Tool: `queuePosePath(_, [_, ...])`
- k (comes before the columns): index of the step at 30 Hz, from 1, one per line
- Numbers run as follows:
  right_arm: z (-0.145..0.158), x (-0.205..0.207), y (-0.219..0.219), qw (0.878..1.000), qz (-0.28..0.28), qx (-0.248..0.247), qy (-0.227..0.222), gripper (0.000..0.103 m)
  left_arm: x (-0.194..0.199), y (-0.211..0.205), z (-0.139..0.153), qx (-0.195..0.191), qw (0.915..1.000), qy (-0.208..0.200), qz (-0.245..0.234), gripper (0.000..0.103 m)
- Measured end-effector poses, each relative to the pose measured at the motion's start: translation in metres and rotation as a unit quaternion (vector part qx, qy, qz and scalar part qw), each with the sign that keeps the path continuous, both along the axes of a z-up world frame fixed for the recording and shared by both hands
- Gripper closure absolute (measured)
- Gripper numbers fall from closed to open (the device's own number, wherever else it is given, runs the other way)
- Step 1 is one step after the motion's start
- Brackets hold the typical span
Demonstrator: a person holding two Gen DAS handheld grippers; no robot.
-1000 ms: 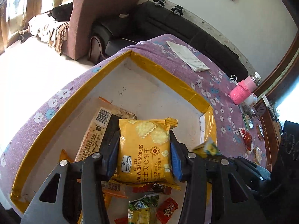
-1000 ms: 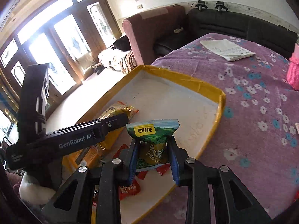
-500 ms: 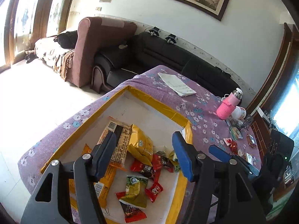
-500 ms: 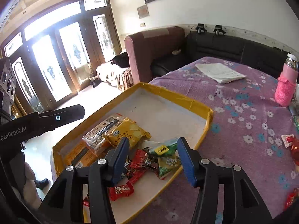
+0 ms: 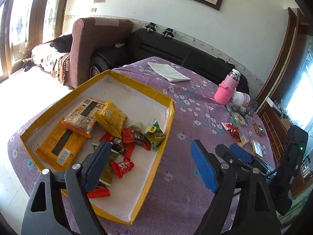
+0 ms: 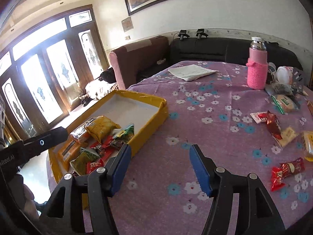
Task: Organize snacks
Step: 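Withdraw both open grippers from the tray toward the loose table snacks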
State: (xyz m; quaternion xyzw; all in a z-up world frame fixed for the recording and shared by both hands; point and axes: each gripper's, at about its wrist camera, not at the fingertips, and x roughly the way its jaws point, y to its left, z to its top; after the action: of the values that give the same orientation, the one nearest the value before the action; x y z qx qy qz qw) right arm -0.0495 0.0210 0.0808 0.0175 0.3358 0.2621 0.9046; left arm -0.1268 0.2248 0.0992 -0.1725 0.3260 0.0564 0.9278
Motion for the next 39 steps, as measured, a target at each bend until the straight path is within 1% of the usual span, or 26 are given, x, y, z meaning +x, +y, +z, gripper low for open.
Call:
queuePosePath(3, [-0.008, 0.006, -0.020, 0.999, -0.031, 0.011, 0.001, 0.037, -0.003, -0.019, 0.000, 0.012, 0.9999, -0.001, -0.003, 0.019])
queuePosePath(8, [-0.015, 0.012, -0.035, 0.998, -0.057, 0.002, -0.009, 0.037, -0.010, -0.047, 0.008, 0.040, 0.9988, -0.021, -0.020, 0.019])
queuePosePath(11, [-0.018, 0.013, -0.038, 0.998, -0.063, 0.004, -0.005, 0.037, -0.012, -0.052, 0.013, 0.040, 0.9986, -0.028, -0.023, 0.019])
queuePosePath(14, [-0.022, 0.013, -0.036, 0.998, -0.067, -0.009, -0.007, 0.037, -0.017, -0.052, 0.018, 0.034, 0.9986, -0.033, -0.024, 0.019])
queuePosePath(21, [-0.021, 0.009, -0.038, 0.996, -0.083, -0.017, -0.024, 0.037, -0.027, -0.040, 0.017, 0.010, 0.9991, -0.034, -0.021, 0.019])
queuePosePath(25, [-0.019, 0.003, -0.035, 0.993, -0.095, -0.037, -0.051, 0.037, -0.034, -0.028, 0.015, -0.001, 0.9992, -0.040, -0.007, 0.019])
queuePosePath(27, [-0.020, -0.001, -0.034, 0.992, -0.101, -0.046, -0.062, 0.037, -0.041, -0.022, 0.016, 0.001, 0.9988, -0.048, -0.003, 0.019])
queuePosePath(33, [-0.019, -0.007, -0.031, 0.984, -0.129, -0.084, -0.095, 0.037, -0.057, -0.008, 0.022, 0.023, 0.9973, -0.069, 0.009, 0.019])
queuePosePath(35, [-0.016, -0.006, -0.035, 0.983, -0.138, -0.088, -0.088, 0.037, -0.060, -0.003, 0.020, 0.024, 0.9972, -0.070, 0.011, 0.019])
queuePosePath(39, [-0.006, -0.015, -0.056, 0.984, -0.152, -0.062, -0.068, 0.035, -0.057, 0.007, 0.014, 0.008, 0.9980, -0.063, 0.003, 0.019])
